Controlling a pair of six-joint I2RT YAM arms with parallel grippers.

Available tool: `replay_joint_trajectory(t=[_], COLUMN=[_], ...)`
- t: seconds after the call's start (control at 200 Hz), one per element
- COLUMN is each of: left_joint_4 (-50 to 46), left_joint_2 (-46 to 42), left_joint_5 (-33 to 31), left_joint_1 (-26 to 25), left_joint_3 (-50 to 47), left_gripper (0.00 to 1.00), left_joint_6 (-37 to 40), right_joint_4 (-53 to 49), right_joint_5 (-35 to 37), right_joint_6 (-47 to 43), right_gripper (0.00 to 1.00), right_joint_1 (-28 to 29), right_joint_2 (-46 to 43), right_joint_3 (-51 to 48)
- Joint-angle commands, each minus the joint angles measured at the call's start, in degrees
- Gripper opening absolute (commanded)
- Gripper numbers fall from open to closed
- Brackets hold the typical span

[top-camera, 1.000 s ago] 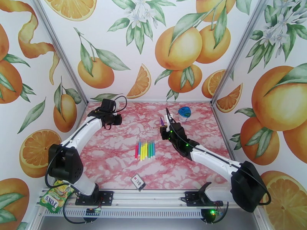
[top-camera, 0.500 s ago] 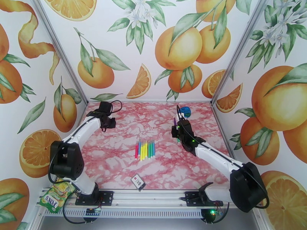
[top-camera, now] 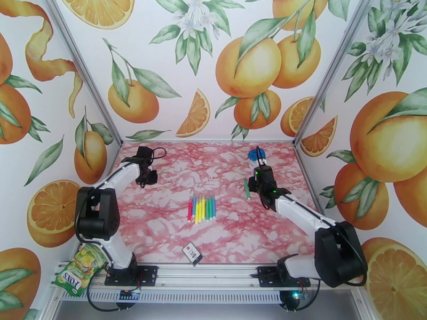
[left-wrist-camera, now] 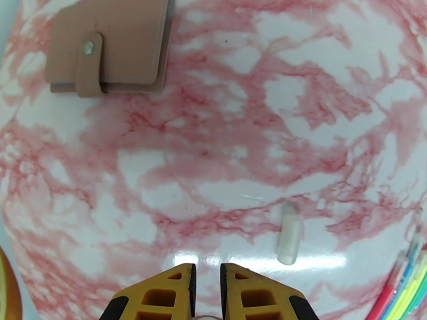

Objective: Open the pen caps

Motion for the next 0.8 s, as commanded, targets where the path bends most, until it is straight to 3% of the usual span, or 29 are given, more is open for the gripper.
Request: replay_joint_trajectory(t=[0.0,0.43,0.796], left_joint_4=[-0.6,-1.7,-1.9], left_joint_2=[1.8,6.9,10.1], left_joint_5=[0.8,1.5,6.1], left_joint_1=[0.4,0.5,0.5], left_joint_3=[-0.6,0.3,1.7], left_gripper=[0.00,0.01,0.04], left_joint_6=[0.9,1.6,1.8], right_joint_4=[-3.7,-11.4,-15.8], right_joint_5=[-2.5,-5.4,-7.7], right_joint_6=[0.6,1.6,1.6], right_gripper=[0.00,0.03,0.08], right_joint_1=[-1.4,-4.5,-5.7], right_joint_2=[2.4,12.9,18.0], right_joint_3=[2.8,9.7,13.2])
